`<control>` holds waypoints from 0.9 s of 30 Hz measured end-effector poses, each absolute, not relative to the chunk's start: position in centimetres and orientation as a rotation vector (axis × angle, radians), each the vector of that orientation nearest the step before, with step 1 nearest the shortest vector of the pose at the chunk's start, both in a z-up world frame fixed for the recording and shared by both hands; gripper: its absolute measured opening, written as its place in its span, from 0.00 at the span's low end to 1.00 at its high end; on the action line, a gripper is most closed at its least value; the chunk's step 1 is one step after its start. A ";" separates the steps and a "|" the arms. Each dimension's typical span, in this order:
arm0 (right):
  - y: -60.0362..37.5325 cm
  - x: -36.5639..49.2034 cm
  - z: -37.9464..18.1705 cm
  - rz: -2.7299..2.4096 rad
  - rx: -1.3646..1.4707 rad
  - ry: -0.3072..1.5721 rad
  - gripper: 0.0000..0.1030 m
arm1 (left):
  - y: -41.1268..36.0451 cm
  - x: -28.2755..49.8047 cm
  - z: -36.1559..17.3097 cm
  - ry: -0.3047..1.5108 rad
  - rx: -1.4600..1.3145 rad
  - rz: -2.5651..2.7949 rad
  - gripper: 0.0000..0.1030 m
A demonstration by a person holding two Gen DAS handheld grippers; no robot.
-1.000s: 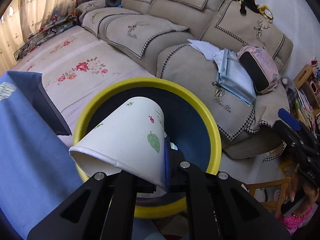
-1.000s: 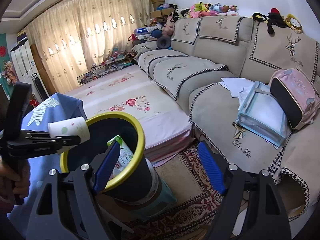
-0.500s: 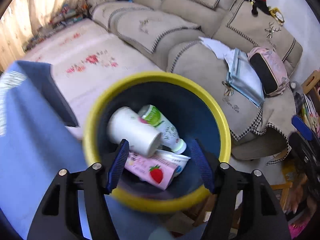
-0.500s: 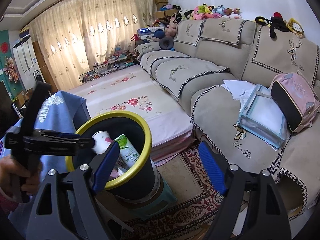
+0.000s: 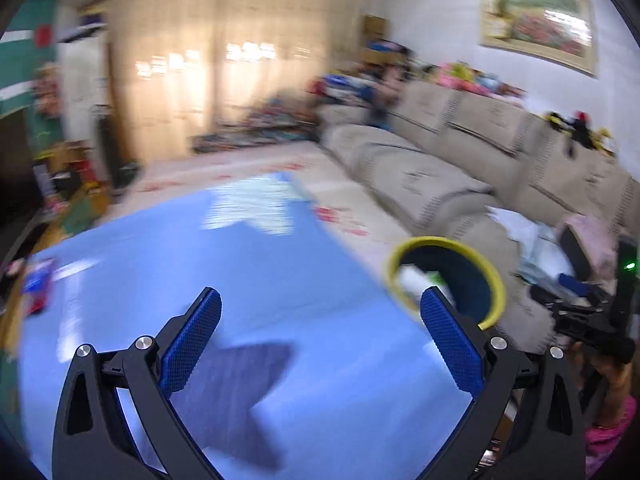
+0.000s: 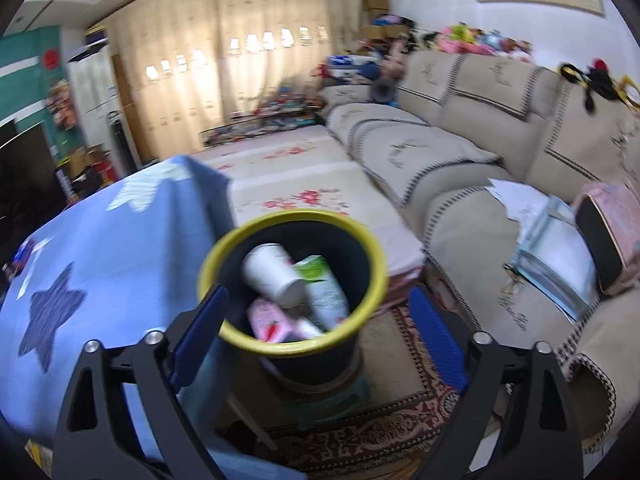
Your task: Collect trash
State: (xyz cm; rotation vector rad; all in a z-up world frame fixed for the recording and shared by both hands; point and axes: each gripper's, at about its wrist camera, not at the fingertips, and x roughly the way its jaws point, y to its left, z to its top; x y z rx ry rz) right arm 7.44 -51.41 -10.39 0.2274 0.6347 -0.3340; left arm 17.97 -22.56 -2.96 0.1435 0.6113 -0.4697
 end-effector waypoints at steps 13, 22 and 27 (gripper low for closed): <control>-40.4 6.2 -6.7 -0.125 0.099 0.574 0.93 | -7.3 6.6 -1.6 0.572 -0.005 -0.206 0.95; -37.6 5.5 -5.1 -0.053 0.082 0.545 0.93 | -6.1 2.1 -1.6 0.503 0.008 -0.105 0.95; -37.3 5.6 -5.2 -0.038 0.082 0.553 0.93 | -6.0 3.4 -1.9 0.518 -0.018 -0.095 0.95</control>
